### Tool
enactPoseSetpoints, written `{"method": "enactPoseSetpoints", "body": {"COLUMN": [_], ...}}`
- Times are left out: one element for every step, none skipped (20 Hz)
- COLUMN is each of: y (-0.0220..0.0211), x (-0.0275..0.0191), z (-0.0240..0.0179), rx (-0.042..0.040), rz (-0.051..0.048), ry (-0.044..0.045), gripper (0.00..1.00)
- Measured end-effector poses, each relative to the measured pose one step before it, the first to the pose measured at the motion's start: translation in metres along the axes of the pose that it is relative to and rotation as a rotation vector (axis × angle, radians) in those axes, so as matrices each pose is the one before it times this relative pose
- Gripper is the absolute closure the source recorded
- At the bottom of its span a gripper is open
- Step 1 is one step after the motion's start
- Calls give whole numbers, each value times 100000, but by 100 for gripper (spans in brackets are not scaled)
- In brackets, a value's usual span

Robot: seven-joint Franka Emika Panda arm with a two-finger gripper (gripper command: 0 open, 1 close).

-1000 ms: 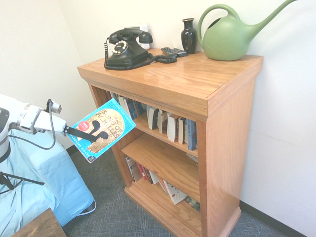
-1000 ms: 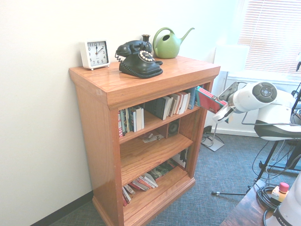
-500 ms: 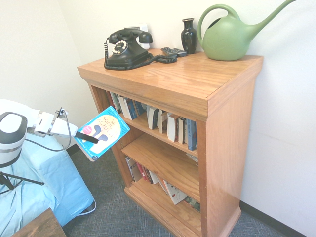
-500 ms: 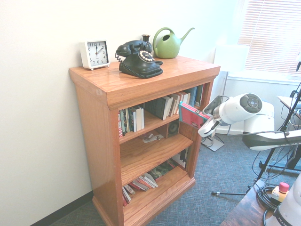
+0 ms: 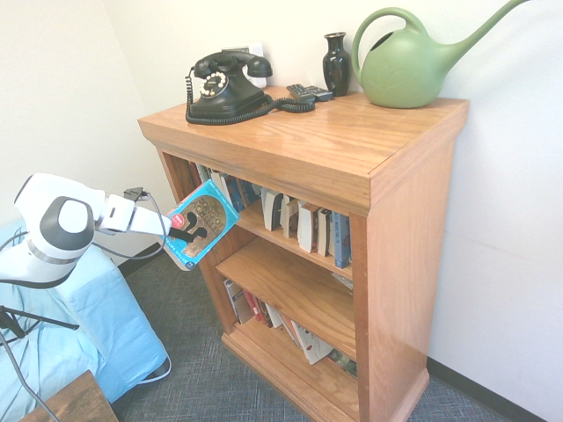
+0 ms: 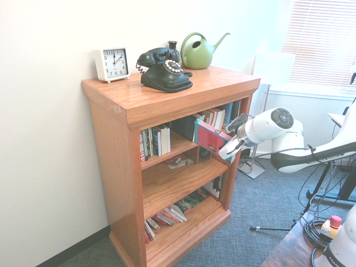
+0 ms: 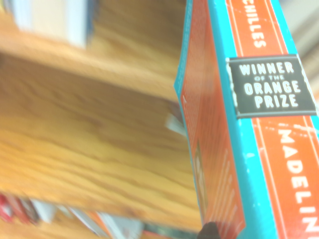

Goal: Organize the shelf

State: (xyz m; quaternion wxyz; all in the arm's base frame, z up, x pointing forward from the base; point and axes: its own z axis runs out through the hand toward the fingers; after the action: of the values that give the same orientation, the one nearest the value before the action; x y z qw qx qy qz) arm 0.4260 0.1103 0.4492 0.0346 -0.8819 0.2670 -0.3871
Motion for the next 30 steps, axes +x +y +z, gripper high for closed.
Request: {"method": "enactPoseSetpoints", "body": {"y": [-146,-243,-374,-444,-479,-417,-336,-220,-185,-95,-127,-176,-193,-209,-268,-258,-294,-233,-175,-127,-118,-119,-114,-170,-151,-191,-202,-157,-205,-191], "x": [23,28,-9,-60,-35,-23,88,148,259,194,199,118,134,101,154,136,168,138,120,8,11,-26,-47,66,68,163,143,138,148,116], "z": [746,729,603,438,257,202,173,223,263,354,365,398,395,445,414,404,383,372,327,324,263,275,249,259,276,240,227,158,153,138], "rx": [-77,-69,155,121,372,357,355,211,170,-28,31,49,95,43,88,2,47,19,-5,7,65,-29,41,129,149,190,158,101,154,171], "rz": [-121,-534,-448,-494,-237,143,456,553,398,388,340,211,224,182,161,90,-44,-186,-226,-169,-82,1,-35,-14,-184,-145,0,78,125,272], "ry": [-635,-358,39,41,79,44,23,-195,-171,-385,-384,-556,-511,-611,-477,-446,-323,-256,-154,-109,141,257,441,468,220,218,58,68,23,-74], "gripper": [100,100,100,100,100,100,100,100,100,100,100,100,100,100,100,100,100,100,100,100,100,100,100,100,100,100,100,100,100,100]}}
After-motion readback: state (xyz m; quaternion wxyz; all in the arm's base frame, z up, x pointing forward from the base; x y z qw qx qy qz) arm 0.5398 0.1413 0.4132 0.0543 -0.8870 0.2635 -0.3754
